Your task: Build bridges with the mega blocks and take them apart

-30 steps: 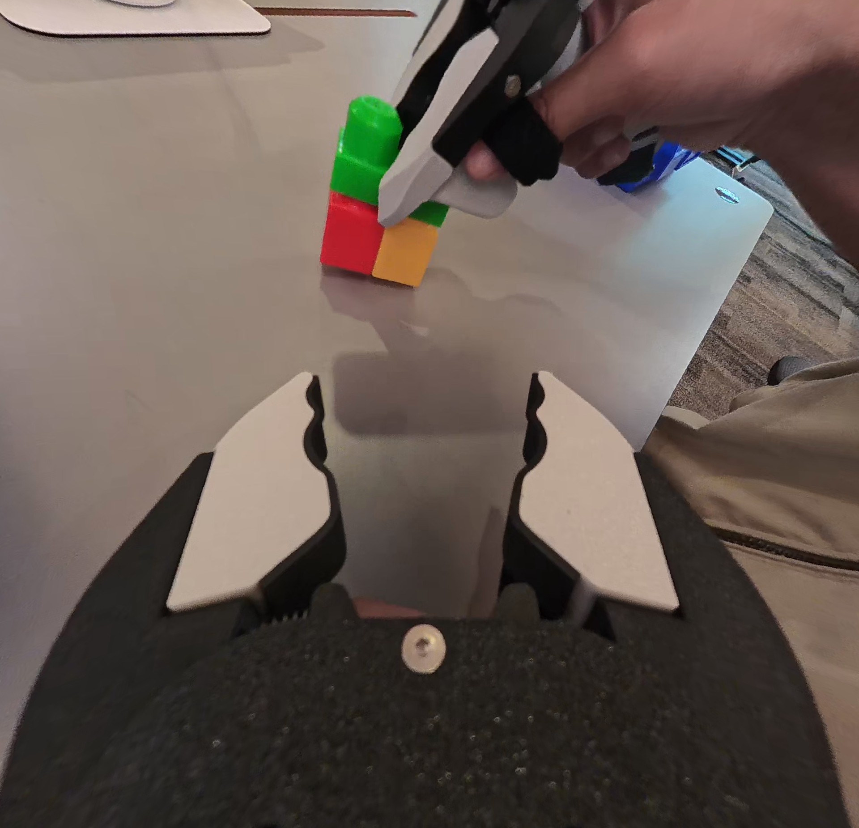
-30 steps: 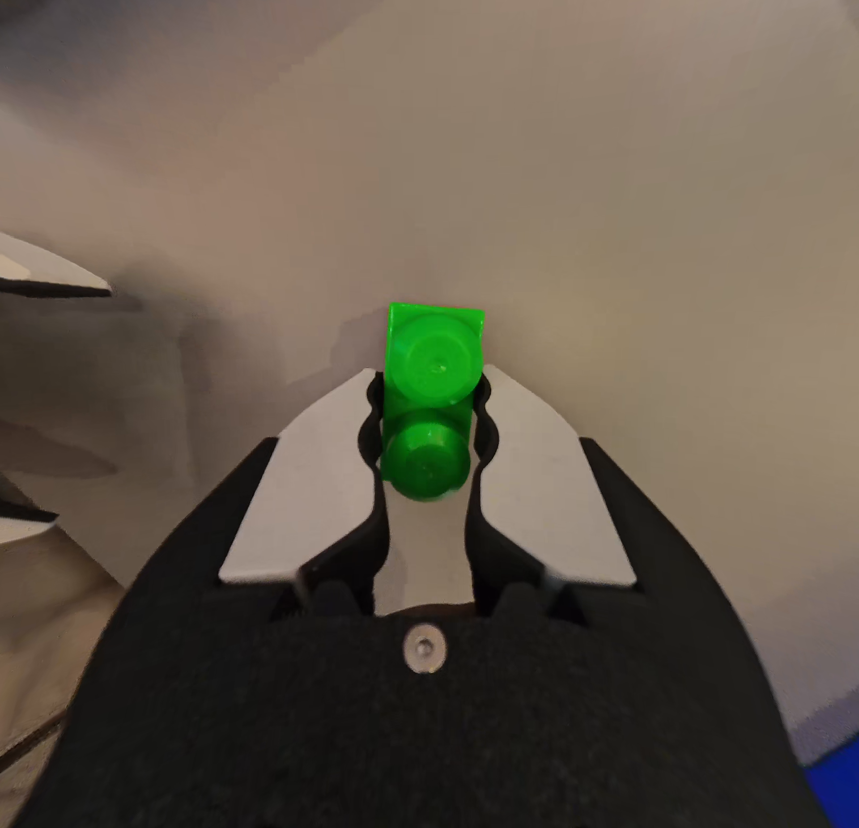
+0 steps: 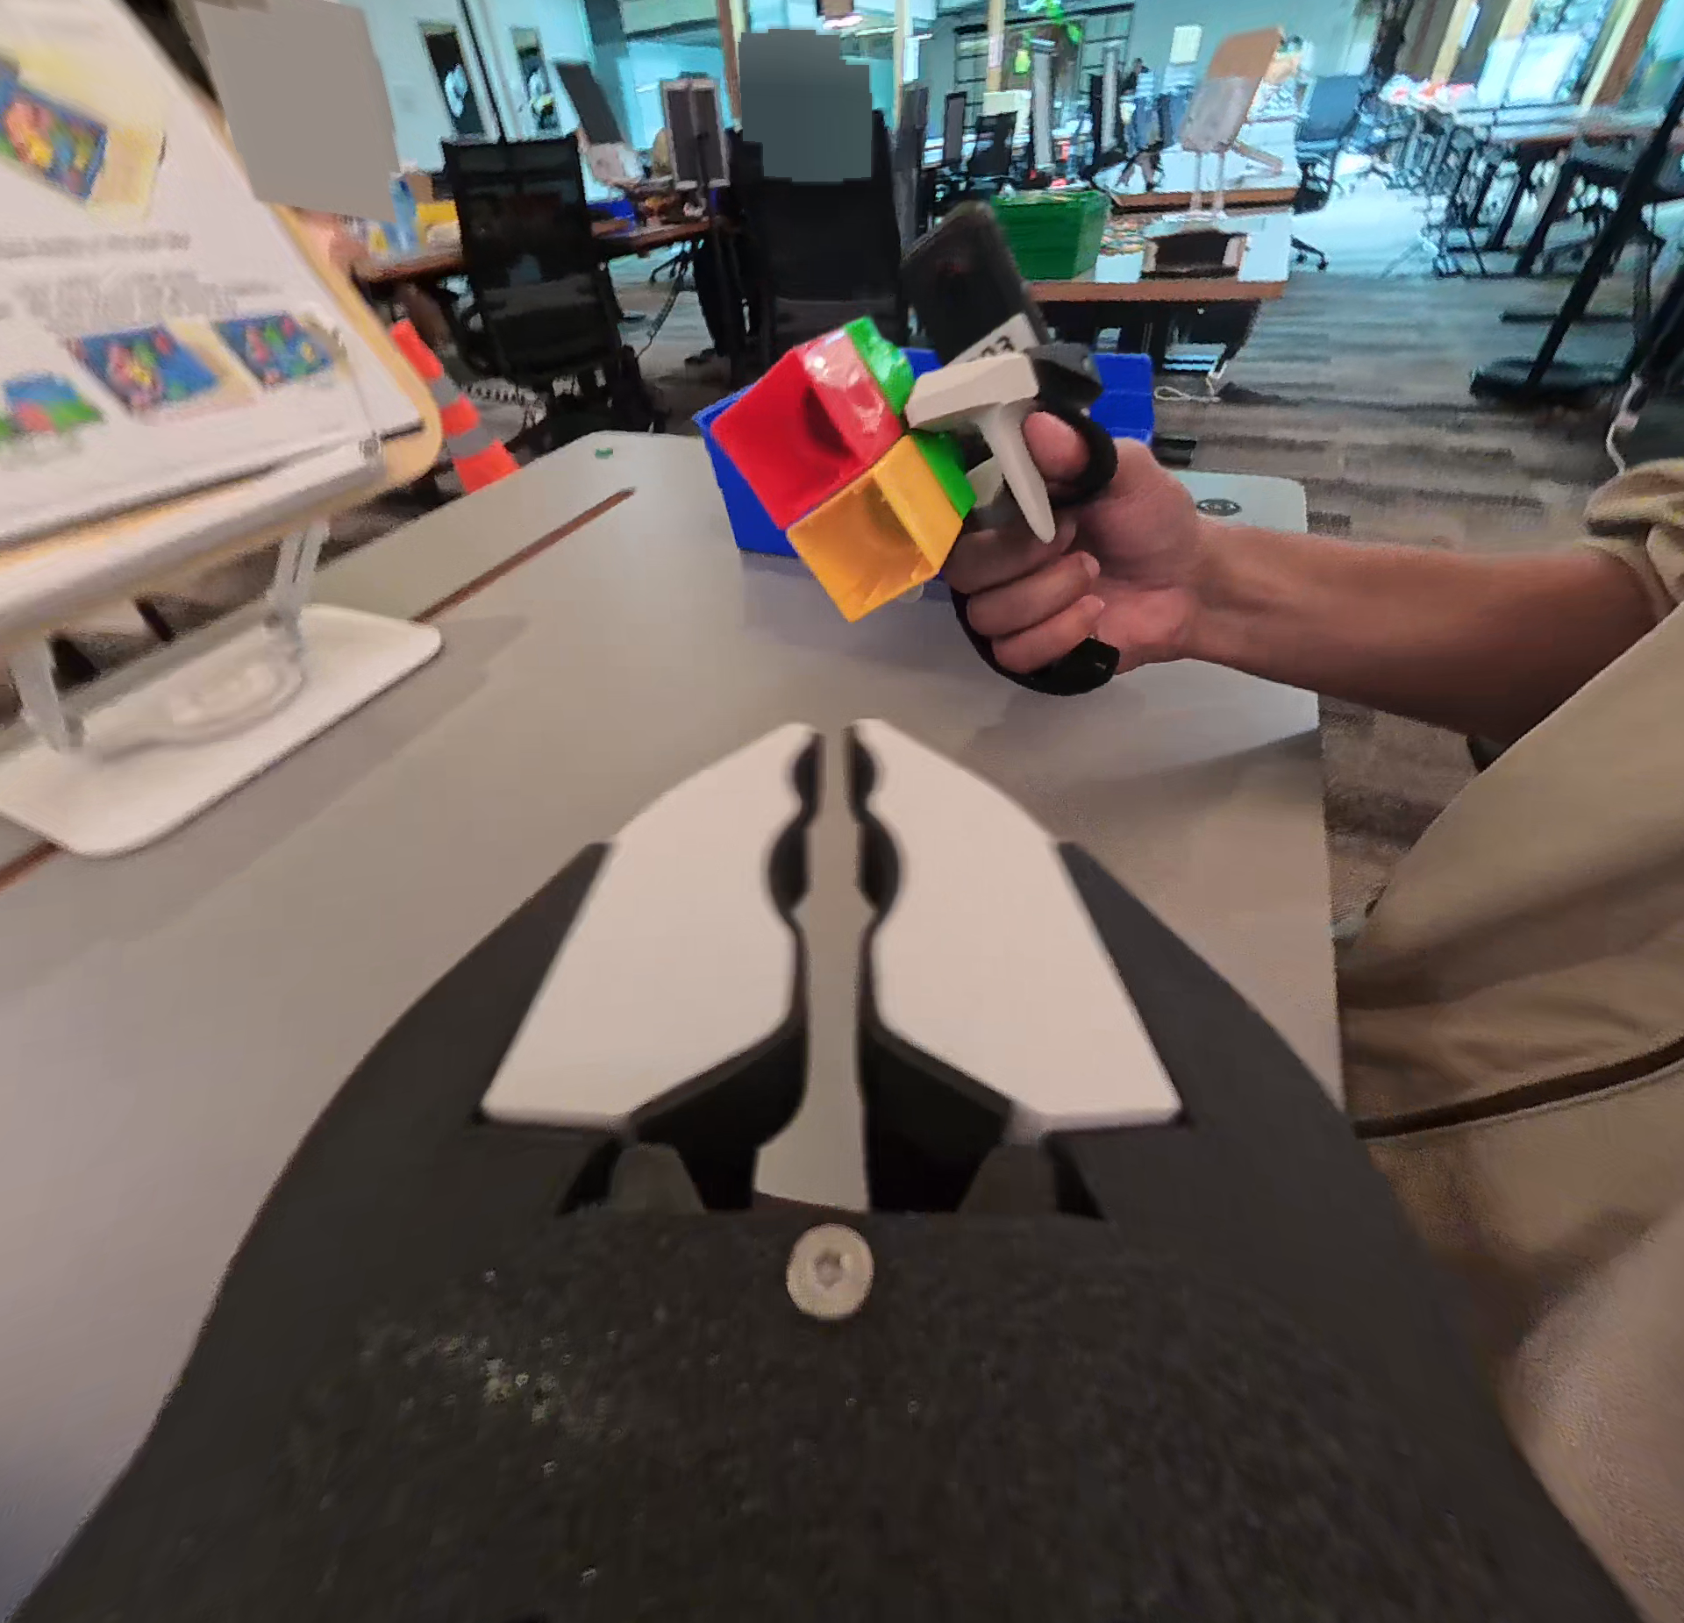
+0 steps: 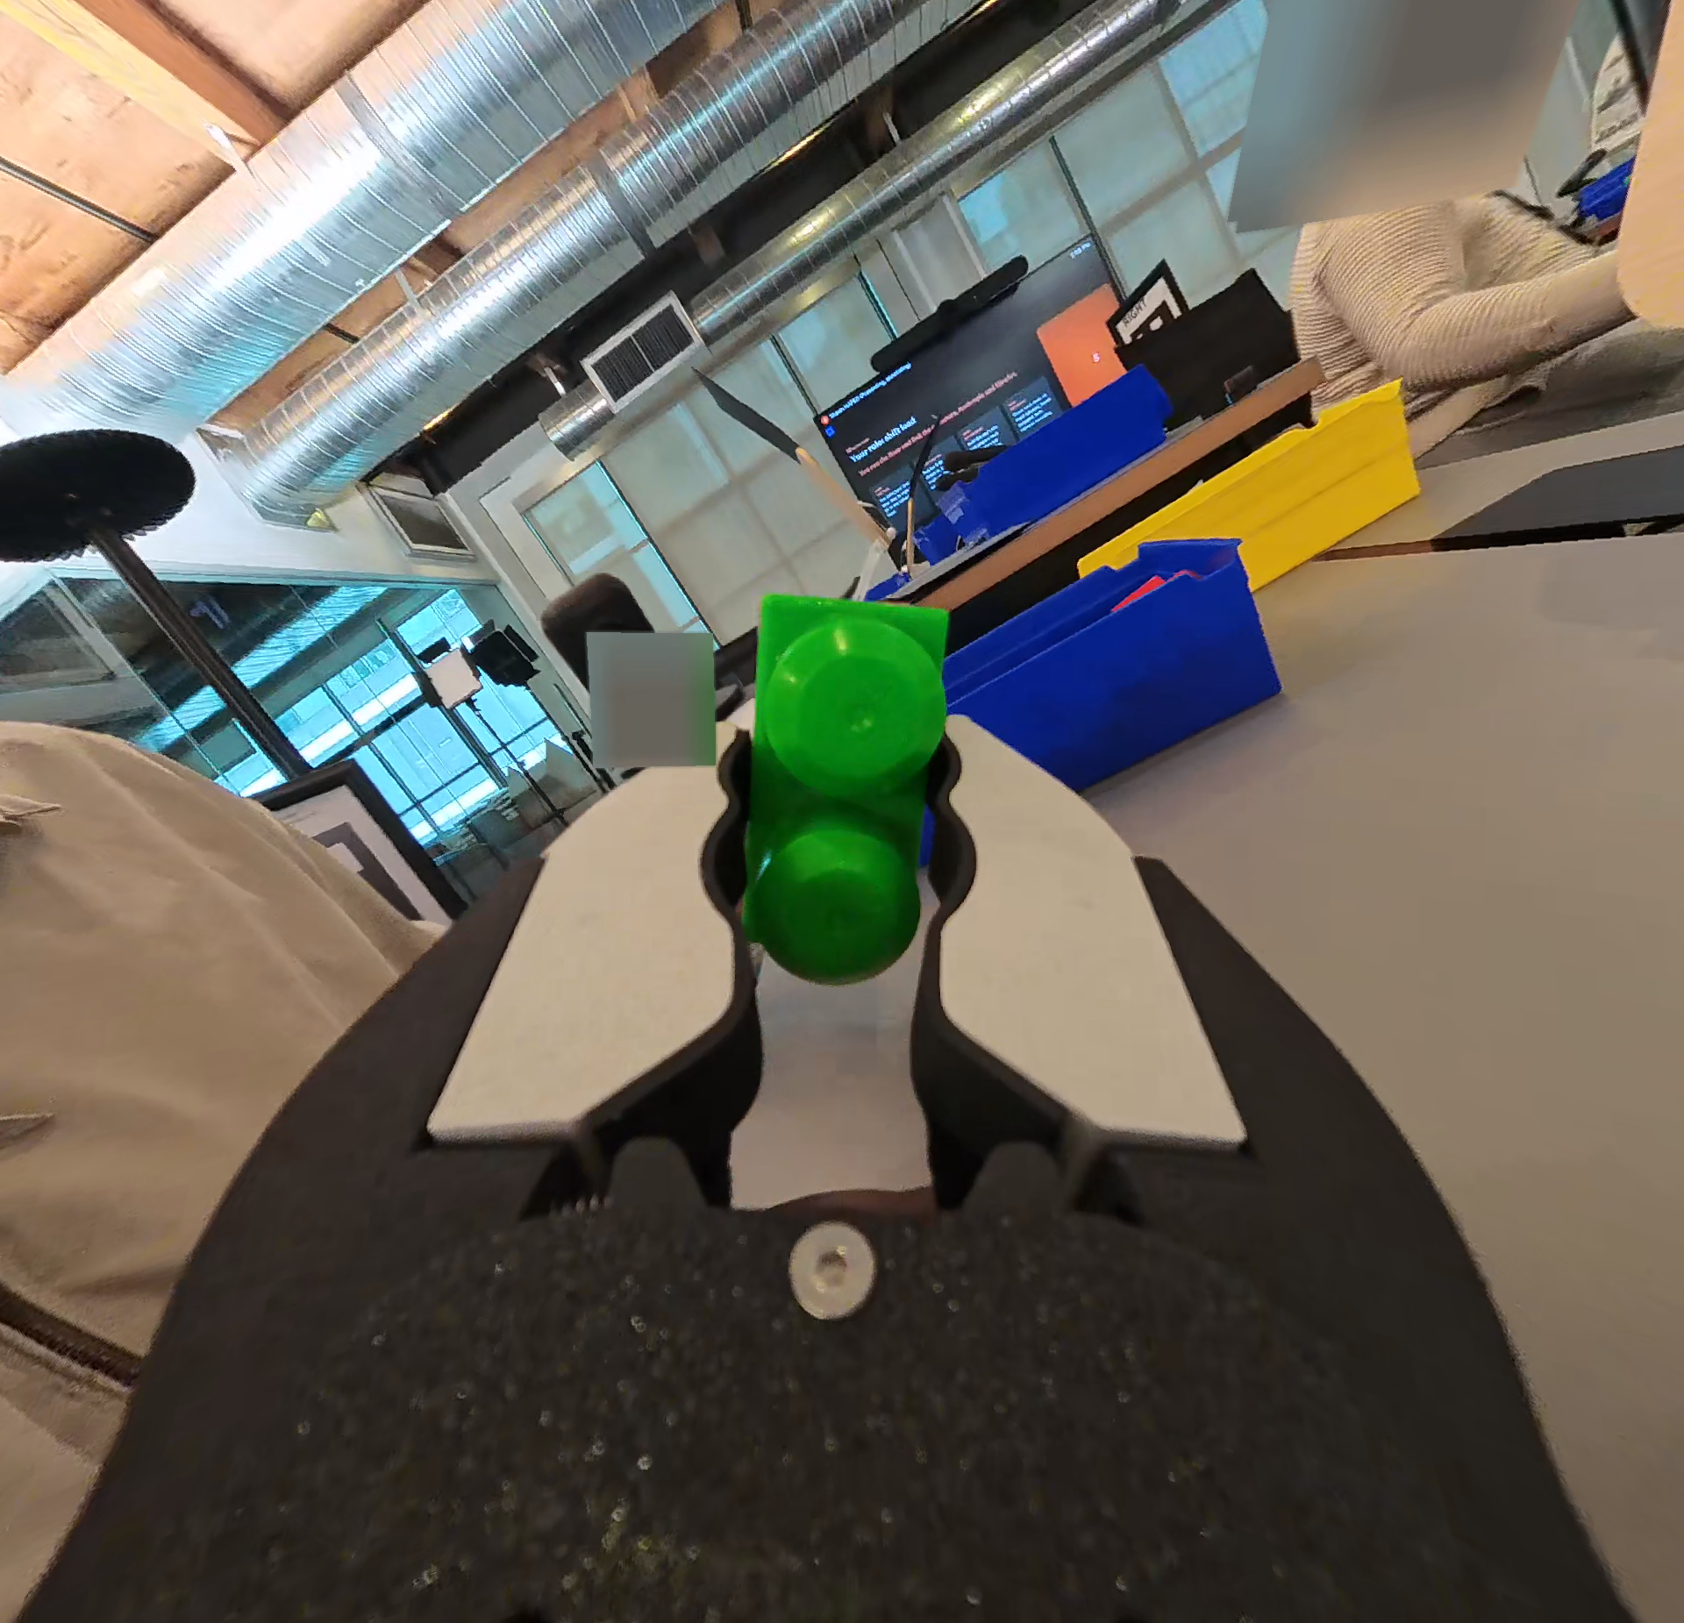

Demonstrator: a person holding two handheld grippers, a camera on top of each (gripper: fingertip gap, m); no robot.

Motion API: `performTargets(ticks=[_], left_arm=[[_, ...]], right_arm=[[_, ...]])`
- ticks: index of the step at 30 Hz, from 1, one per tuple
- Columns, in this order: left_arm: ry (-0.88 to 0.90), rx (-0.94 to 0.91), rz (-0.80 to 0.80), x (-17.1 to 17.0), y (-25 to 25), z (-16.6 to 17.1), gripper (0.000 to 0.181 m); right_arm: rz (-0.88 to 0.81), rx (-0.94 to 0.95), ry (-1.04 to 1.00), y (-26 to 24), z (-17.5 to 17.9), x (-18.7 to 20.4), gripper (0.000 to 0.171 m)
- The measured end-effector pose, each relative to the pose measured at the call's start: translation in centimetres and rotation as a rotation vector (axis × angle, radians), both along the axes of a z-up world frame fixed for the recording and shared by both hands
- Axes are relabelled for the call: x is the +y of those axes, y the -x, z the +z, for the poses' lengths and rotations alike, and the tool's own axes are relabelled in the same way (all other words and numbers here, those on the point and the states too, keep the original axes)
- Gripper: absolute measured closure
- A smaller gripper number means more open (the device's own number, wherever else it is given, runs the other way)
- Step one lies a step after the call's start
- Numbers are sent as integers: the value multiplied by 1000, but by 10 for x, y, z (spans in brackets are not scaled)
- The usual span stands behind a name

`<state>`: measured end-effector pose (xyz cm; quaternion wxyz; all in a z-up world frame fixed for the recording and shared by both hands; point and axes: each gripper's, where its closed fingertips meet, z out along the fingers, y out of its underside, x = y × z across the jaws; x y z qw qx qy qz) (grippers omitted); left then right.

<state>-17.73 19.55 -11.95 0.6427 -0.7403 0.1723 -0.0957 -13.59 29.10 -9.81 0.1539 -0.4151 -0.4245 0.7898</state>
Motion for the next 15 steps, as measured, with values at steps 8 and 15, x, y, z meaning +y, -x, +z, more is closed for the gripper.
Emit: performTargets(ticks=[8,15], left_arm=[[-80,221,-119,42,-19,18,181],[-119,357,-127,54,-24,22,173]], right_arm=[[-10,-34,1,-7,4,2,134],[8,-43,11,-8,9,-2,134]])
